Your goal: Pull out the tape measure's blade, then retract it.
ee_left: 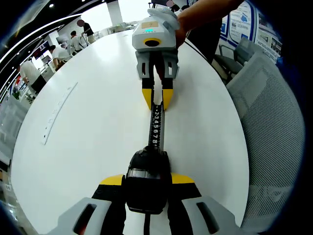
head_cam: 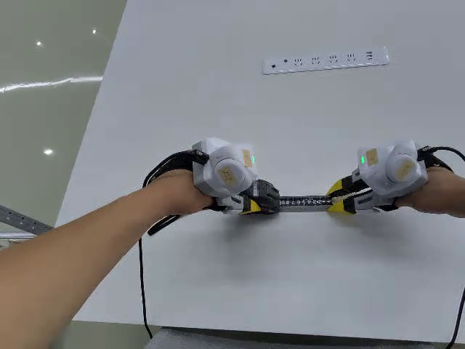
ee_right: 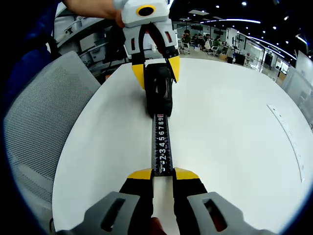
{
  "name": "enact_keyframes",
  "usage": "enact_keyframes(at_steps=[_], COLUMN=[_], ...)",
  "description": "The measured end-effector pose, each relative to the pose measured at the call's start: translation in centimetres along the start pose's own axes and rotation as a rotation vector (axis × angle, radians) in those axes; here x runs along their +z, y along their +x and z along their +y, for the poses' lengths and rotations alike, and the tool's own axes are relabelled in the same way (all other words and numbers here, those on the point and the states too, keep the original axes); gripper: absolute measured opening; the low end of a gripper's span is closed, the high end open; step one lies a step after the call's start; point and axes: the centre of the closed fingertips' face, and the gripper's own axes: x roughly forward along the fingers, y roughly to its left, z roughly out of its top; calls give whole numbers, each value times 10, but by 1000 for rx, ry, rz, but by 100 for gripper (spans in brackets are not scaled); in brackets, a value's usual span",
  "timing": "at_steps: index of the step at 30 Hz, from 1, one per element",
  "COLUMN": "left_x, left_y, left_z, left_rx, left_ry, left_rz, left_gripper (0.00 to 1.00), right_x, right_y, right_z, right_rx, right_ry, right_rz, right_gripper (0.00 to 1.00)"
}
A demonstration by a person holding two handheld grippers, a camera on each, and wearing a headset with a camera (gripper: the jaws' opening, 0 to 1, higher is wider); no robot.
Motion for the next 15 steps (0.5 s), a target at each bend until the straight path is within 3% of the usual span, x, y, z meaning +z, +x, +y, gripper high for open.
enact_keyframes(at_steps=[15], left_x=[0], left_y=[1], left_z=[0], left_rx=[-3], left_ry=[-3], left_rz=[2], left_gripper=[28], right_x=[-20], right_y=[-13], right_z=[-2], right_rx=[-2], right_ry=[18], right_rz=[29], right_gripper=[10])
